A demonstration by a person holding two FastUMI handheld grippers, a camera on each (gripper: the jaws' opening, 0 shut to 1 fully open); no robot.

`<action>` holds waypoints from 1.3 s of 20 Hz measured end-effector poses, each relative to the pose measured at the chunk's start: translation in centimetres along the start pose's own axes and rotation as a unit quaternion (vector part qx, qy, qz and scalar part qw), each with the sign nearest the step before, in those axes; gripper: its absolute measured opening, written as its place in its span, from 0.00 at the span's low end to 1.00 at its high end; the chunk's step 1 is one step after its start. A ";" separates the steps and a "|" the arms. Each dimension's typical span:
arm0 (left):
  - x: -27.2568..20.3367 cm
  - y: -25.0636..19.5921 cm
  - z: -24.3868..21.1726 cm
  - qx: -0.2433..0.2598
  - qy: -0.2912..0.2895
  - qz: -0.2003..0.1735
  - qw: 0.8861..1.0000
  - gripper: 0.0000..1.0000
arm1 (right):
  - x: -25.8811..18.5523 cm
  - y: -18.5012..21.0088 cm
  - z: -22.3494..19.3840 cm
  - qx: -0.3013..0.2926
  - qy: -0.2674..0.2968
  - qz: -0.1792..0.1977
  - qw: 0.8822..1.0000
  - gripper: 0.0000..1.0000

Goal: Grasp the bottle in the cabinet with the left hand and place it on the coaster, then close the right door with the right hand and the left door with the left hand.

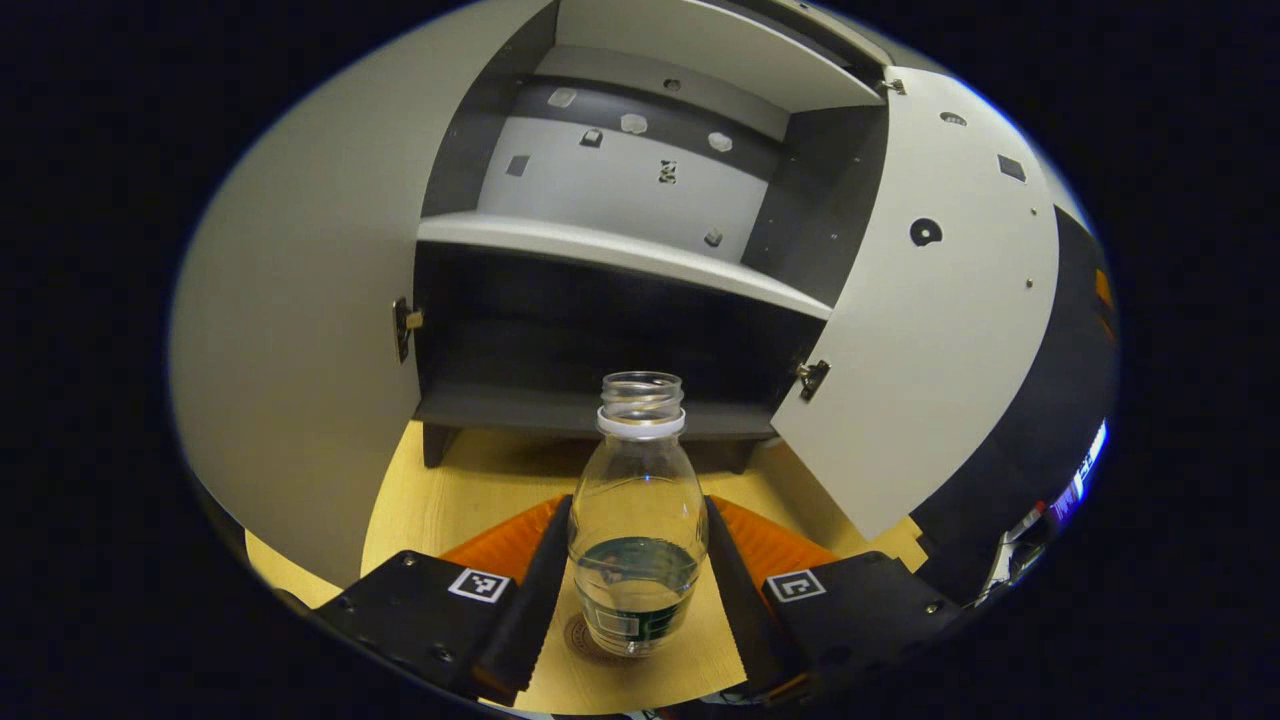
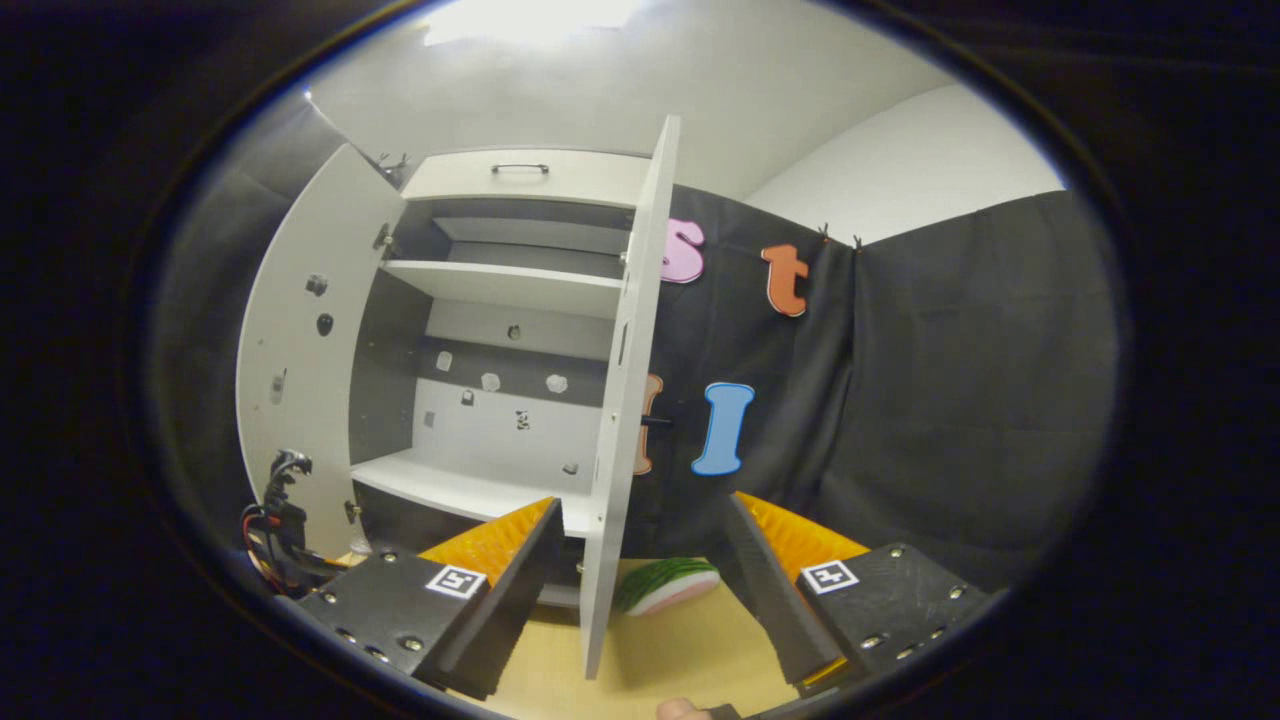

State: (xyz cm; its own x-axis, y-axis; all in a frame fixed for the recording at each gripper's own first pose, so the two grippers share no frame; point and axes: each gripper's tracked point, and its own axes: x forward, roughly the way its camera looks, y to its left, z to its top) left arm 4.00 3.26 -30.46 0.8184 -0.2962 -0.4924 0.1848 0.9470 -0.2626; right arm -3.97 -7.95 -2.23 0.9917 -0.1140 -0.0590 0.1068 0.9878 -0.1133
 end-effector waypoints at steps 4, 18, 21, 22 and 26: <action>1.9 0.9 -2.5 -0.006 0.023 0.008 1.000 0.79 | -0.2 -0.6 -0.2 -0.011 0.002 -0.008 1.000 0.99; 3.5 1.9 -5.5 0.002 -0.009 0.013 1.000 0.79 | -0.2 -1.1 -0.4 -0.026 0.007 -0.019 0.999 0.96; 2.7 1.9 -5.7 0.001 -0.017 0.013 1.000 0.79 | 0.1 -0.3 -0.5 -0.027 0.007 -0.009 1.000 0.96; 2.5 1.7 -5.7 0.003 -0.018 0.011 1.000 0.79 | 0.2 -0.1 -0.5 -0.026 0.006 -0.006 1.000 0.96; 1.6 1.1 -6.4 0.023 -0.012 0.005 1.000 0.79 | 0.5 0.4 -0.7 -0.021 0.007 0.003 1.000 0.97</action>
State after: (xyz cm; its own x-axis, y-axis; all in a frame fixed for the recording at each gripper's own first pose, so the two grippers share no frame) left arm 2.03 3.04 -36.83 0.8330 -0.2834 -0.4751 0.1997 0.9550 -0.2195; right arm -3.53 -7.70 -3.01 0.9912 -0.1104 -0.0734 0.0982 0.9832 -0.1536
